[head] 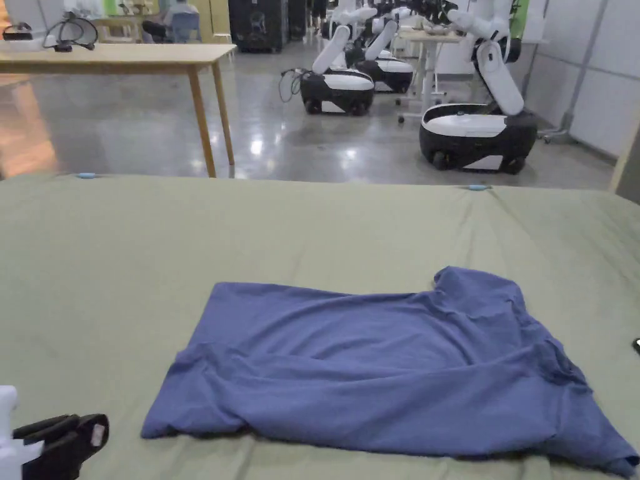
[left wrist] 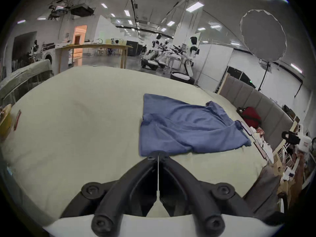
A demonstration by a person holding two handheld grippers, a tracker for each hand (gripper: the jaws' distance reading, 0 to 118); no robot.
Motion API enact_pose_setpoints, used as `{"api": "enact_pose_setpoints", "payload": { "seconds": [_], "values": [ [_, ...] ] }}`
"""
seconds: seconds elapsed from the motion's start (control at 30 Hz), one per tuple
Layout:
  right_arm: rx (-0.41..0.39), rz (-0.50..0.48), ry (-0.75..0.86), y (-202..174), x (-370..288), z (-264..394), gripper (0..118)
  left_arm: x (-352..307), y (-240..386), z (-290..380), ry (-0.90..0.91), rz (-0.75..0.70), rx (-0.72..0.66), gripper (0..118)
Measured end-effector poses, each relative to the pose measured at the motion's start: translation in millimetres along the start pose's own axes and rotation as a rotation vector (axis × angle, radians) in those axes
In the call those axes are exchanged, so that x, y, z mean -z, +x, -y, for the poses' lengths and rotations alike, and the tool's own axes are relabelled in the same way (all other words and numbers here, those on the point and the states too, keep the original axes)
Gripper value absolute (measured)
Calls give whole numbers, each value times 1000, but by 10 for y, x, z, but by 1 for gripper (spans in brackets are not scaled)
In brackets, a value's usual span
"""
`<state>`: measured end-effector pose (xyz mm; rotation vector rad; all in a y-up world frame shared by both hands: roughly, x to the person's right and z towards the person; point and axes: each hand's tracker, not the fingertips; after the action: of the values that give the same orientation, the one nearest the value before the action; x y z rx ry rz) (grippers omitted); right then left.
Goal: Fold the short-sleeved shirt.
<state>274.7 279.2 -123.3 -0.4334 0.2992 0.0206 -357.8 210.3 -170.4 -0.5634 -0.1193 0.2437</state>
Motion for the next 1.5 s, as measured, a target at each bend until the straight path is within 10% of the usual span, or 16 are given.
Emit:
{"api": "enact_pose_setpoints", "payload": {
  "seconds": [0.07, 0.13, 0.17, 0.47, 0.63, 0.77, 1.03, 1.1, 1.17, 1.33, 1.5],
  "values": [
    [-5, -29, -13, -24, 29, -25, 1, 311, -100, -91, -33, 24, -21, 25],
    [-20, -13, -22, -87, 63, -33, 1, 677, -213, -144, -119, 30, -44, 107],
    [-22, -15, -30, -105, 74, -28, 1, 817, -253, -92, -236, 1, -68, 117],
    [-13, 5, -99, -126, 159, 62, 1, 1545, -343, 70, -317, -95, 43, 115],
    [6, 23, -131, -103, 265, 103, 1, 1420, -96, 147, -310, -150, 244, 69],
    [12, 28, -164, -47, 464, 153, 1, 1329, -6, 128, -277, -99, 249, 11],
    [-51, 52, -239, 424, 1297, -93, 1, 1272, 150, 115, -274, -74, 262, 9],
    [-100, 14, -278, 601, 1584, -80, 37, 1237, 142, 77, -268, -61, 228, 9],
    [-81, -6, -364, 708, 1911, -1, 118, 1178, 145, 47, -247, -59, 206, 8],
    [-94, 12, -508, 848, 2470, 216, 110, 1157, 170, 21, -262, -68, 220, 9],
    [-65, -128, -549, 830, 2614, 384, 8, 1200, 198, 50, -288, -81, 236, 9]
  ]
}}
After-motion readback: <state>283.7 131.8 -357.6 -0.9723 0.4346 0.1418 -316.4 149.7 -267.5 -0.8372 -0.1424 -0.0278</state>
